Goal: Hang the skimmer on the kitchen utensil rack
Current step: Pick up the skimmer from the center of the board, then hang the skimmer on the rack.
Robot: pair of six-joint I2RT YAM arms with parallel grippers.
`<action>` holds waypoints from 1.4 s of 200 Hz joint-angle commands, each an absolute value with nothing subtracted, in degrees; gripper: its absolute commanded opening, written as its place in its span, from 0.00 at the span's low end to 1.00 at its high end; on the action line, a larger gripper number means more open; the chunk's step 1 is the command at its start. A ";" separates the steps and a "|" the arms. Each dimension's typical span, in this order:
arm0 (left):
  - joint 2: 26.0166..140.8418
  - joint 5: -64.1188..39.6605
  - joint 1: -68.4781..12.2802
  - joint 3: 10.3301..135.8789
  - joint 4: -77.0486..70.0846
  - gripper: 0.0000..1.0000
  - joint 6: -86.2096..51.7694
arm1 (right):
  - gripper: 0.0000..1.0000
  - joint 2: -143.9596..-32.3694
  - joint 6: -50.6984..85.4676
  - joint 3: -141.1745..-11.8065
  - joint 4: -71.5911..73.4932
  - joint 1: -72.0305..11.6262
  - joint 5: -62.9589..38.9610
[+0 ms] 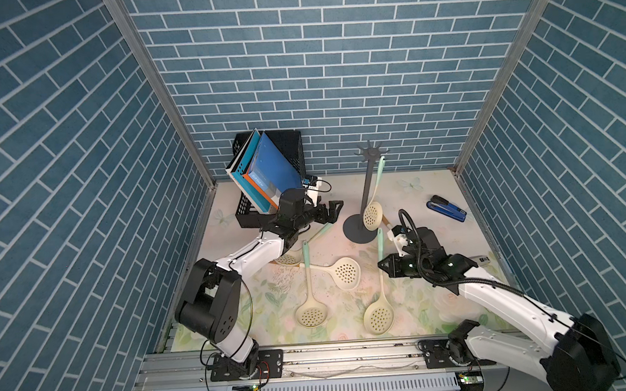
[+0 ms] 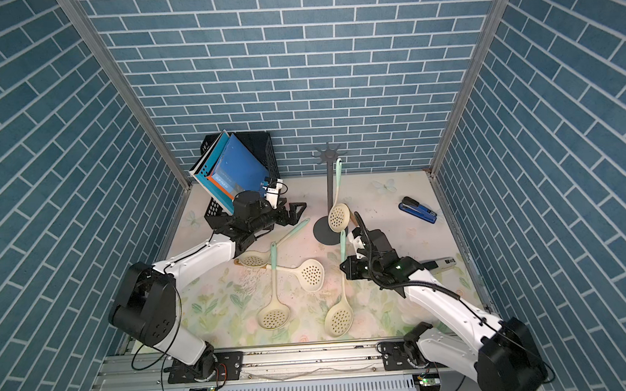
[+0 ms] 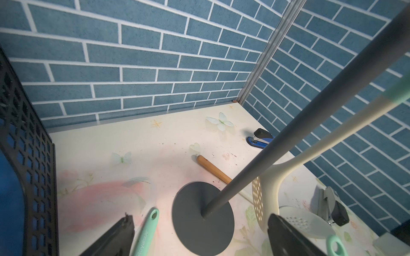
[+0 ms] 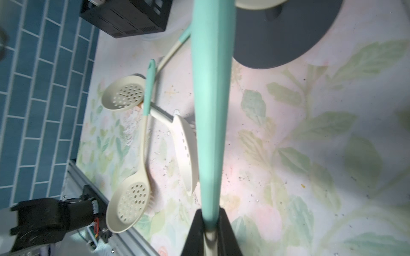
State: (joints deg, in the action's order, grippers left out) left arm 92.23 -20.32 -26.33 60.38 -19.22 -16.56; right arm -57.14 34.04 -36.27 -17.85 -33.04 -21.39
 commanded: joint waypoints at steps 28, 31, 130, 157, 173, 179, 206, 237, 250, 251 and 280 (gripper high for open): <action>89.96 -23.13 -25.47 60.21 -20.85 1.00 -18.90 | 0.00 -44.76 37.29 -36.17 -5.25 -21.71 -41.01; 89.76 -23.21 -25.47 60.09 -21.01 1.00 -19.04 | 0.00 -44.74 37.47 -36.50 -4.34 -21.11 -42.05; 88.94 -23.37 -25.43 58.21 -21.92 1.00 -19.86 | 0.00 -67.50 65.83 -45.09 54.67 -17.59 -66.27; 89.21 -23.46 -25.48 57.95 -21.99 1.00 -19.95 | 0.00 -71.52 68.38 -47.99 60.00 -17.58 -67.12; 89.29 -23.49 -25.47 57.53 -22.60 1.00 -20.30 | 0.00 -73.30 69.16 -49.59 62.00 -17.50 -67.53; 89.34 -23.60 -25.45 57.40 -22.77 1.00 -20.39 | 0.00 -73.91 69.14 -50.31 61.79 -17.48 -67.79; 89.38 -23.67 -25.49 56.96 -23.16 1.00 -20.71 | 0.00 -76.38 69.28 -52.49 61.55 -17.49 -68.53; 89.56 -23.71 -25.49 56.89 -23.24 1.00 -20.74 | 0.00 -78.37 69.39 -52.69 61.99 -17.36 -68.47; 89.65 -23.65 -25.48 56.91 -23.17 1.00 -20.69 | 0.00 -79.29 69.51 -52.53 62.30 -17.40 -68.47; 89.61 -23.69 -25.44 56.93 -23.19 1.00 -20.67 | 0.00 -79.33 69.52 -52.50 62.35 -17.40 -68.47; 89.50 -23.47 -25.48 56.97 -22.85 1.00 -20.39 | 0.00 -81.29 71.67 -51.96 65.74 -17.40 -68.47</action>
State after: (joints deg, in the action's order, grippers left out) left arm 90.41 -23.24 -25.52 57.28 -21.78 -20.58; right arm -80.29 67.31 -51.27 59.27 -17.61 -67.68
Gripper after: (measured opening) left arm 0.996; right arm 0.111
